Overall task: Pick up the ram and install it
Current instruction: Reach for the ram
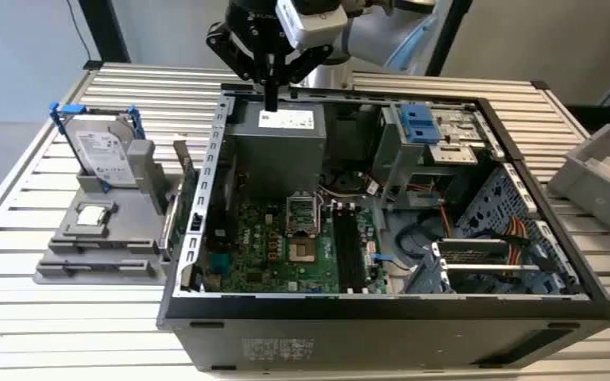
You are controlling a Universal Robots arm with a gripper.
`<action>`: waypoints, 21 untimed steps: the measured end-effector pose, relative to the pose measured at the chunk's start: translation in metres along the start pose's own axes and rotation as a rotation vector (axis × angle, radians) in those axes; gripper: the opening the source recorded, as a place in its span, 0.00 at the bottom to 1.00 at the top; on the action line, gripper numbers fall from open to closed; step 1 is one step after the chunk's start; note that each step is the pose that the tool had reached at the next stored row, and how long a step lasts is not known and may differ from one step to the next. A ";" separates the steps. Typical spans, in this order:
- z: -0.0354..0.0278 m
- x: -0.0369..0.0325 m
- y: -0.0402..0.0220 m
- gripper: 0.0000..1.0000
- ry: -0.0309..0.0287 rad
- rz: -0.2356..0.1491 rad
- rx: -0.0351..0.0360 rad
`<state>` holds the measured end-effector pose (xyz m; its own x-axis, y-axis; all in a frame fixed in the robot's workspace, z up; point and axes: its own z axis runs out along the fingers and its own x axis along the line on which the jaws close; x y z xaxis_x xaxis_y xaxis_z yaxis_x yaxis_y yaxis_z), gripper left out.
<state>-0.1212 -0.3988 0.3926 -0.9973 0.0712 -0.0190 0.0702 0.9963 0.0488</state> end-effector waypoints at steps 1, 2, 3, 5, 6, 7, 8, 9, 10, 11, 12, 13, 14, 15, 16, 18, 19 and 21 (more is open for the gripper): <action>0.0000 0.0000 0.0000 0.00 0.0000 0.000 0.0001; 0.0000 0.0000 0.0000 0.00 0.0000 0.000 0.0001; 0.0000 0.0000 0.0000 0.00 0.0000 0.000 0.0001; 0.0000 0.0000 0.0000 0.00 0.0000 0.000 0.0000; 0.0000 0.0000 0.0000 0.00 0.0000 0.000 0.0001; 0.0000 0.0000 0.0000 0.00 0.0000 0.000 0.0001; 0.0000 0.0000 0.0000 0.00 0.0000 0.000 0.0001; 0.0000 0.0000 0.0000 0.00 0.0000 0.000 0.0001; -0.0001 0.0000 0.0000 0.00 0.0000 0.000 0.0001; 0.0000 0.0002 0.0000 0.00 0.0000 0.000 0.0001; -0.0001 0.0006 -0.0001 0.00 0.0000 0.000 0.0002; -0.0001 0.0009 -0.0001 0.00 0.0000 0.000 0.0002; -0.0001 0.0017 -0.0002 0.00 0.0001 0.000 0.0001; -0.0002 0.0028 -0.0003 0.00 0.0000 0.000 0.0002; -0.0001 0.0041 -0.0003 0.00 0.0000 0.000 0.0001; -0.0002 0.0073 -0.0006 0.00 0.0000 0.000 0.0001; -0.0002 0.0086 -0.0007 0.00 0.0000 0.000 0.0000; -0.0003 0.0109 -0.0008 0.00 0.0000 0.000 0.0001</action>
<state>-0.1321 -0.3988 0.3926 -0.9973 0.0712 -0.0190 0.0702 0.9963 0.0487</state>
